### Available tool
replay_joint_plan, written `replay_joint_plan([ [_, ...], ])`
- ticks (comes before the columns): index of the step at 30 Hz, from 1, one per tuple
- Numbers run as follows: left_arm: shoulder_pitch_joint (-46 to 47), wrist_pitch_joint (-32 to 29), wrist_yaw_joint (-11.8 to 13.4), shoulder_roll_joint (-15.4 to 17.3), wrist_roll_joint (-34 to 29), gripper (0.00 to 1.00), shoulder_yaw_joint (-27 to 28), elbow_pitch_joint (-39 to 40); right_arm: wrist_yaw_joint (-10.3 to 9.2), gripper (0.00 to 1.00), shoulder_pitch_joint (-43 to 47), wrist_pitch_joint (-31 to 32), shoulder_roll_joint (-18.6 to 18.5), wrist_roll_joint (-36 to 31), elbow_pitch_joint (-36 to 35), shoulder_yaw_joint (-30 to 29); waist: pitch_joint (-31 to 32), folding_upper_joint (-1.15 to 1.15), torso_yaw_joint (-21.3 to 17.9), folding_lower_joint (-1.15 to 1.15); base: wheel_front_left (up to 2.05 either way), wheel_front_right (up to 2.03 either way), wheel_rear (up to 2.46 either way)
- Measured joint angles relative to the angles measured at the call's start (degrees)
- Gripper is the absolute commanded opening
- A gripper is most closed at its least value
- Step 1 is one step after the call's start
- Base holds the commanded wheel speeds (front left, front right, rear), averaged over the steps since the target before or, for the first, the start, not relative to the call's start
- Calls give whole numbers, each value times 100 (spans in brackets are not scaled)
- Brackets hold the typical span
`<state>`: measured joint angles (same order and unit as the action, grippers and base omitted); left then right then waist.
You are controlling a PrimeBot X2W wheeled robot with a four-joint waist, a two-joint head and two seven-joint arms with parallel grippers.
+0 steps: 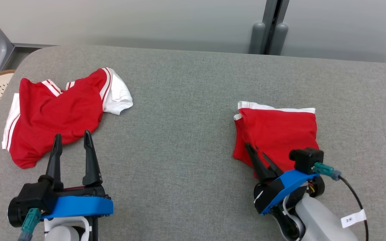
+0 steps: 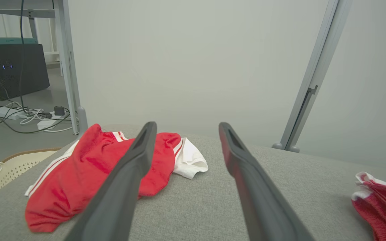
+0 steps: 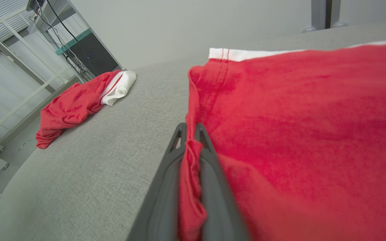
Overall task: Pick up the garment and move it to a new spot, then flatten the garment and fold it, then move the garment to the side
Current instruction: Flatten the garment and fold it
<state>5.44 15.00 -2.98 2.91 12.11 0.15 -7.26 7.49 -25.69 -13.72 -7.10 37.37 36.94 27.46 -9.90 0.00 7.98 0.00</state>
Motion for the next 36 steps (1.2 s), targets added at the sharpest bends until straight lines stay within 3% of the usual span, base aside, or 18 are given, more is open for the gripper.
replay_joint_plan([
  [2, 0, 0, 0, 1, 5, 100, -4, -9, 0, 0, 35, -12, 78, 56, 81, 83, -5, 0, -3, 0, 0, 0, 0],
  [3, 1, 0, 1, 1, 10, 100, -8, -11, 0, 13, 35, -29, 110, 65, 102, 118, -6, 0, -10, 0, 0, 0, 0],
  [4, 1, 0, 11, 1, 14, 100, -7, -13, 0, 100, 34, -52, 129, 81, 104, 189, -8, 0, -22, 0, 0, 0, 0],
  [13, 2, 0, -5, 1, -3, 100, 52, -37, 0, 100, -14, -119, 100, -79, -97, 323, 18, 0, -205, 0, 0, 0, 0],
  [22, -9, 0, -57, 0, -142, 100, 144, -32, 0, 100, 235, -127, -197, -1068, -1110, -894, 121, 0, -522, 0, 0, 0, 0],
  [36, -284, 0, -153, -1, -375, 100, 355, -211, 0, 100, 1285, -131, 4, -1929, -1959, -2154, 504, 0, -976, 0, 0, 0, 0],
])
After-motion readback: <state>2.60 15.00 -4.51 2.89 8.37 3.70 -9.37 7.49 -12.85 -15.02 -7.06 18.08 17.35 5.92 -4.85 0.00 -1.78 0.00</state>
